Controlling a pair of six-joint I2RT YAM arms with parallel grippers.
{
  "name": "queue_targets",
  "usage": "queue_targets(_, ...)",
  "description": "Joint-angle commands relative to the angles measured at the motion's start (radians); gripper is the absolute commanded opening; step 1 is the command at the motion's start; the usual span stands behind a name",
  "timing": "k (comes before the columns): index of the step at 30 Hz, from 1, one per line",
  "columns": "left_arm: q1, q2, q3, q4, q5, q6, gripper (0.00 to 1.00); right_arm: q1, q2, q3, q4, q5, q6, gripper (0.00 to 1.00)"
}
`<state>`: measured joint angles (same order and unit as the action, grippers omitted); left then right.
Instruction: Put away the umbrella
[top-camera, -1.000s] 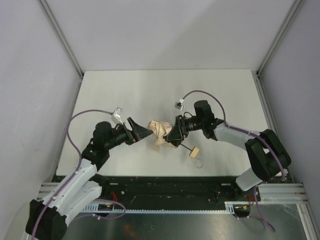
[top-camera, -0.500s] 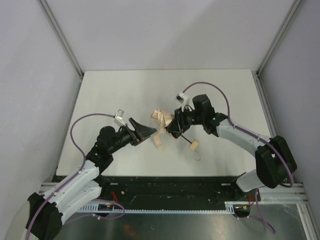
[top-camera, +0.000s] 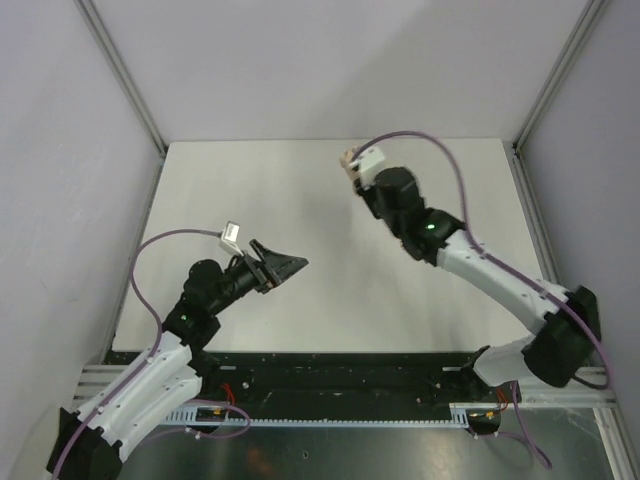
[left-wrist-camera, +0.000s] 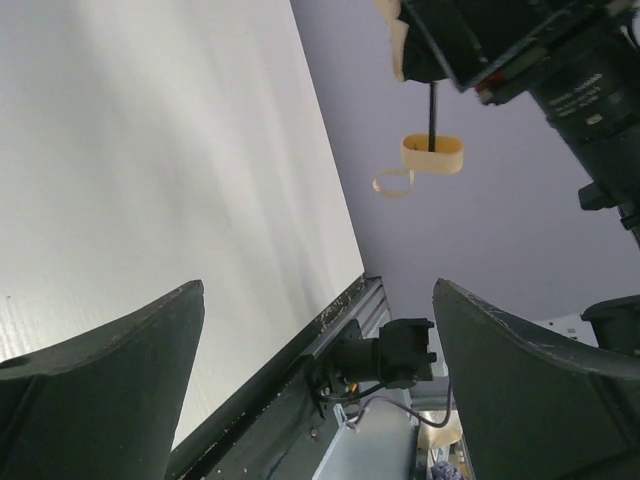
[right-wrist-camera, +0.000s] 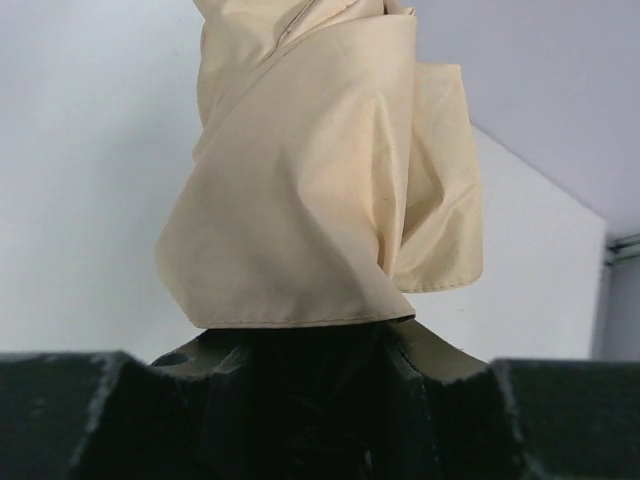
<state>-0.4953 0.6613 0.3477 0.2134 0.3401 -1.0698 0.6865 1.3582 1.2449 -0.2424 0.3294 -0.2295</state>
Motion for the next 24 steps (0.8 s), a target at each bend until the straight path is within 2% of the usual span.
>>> queue_targets(1,0.000,-0.059,-0.010,-0.090,-0.055,0.065,0.98,0.144,0.179,0.015,0.086,0.330,-0.206,0.00)
queue_targets(5,0.003,-0.119,-0.016,-0.252,-0.157,0.065,0.96,0.267,0.338,-0.054,0.171,0.350,-0.185,0.00)
queue_targets(9,0.026,-0.164,-0.060,-0.419,-0.248,-0.029,0.92,0.352,0.431,-0.132,0.223,0.232,-0.103,0.00)
queue_targets(13,0.068,-0.136,-0.106,-0.473,-0.235,-0.142,0.92,0.369,0.475,-0.214,0.276,0.003,-0.023,0.00)
queue_targets(16,0.089,-0.066,-0.096,-0.477,-0.204,-0.158,0.92,0.350,0.508,-0.242,0.263,-0.189,0.019,0.00)
queue_targets(20,0.103,0.043,-0.078,-0.475,-0.183,-0.211,0.92,0.277,0.559,-0.261,0.248,-0.485,0.082,0.00)
queue_targets(24,0.107,0.169,-0.025,-0.454,-0.172,-0.249,0.97,0.216,0.607,-0.274,0.250,-0.663,0.131,0.00)
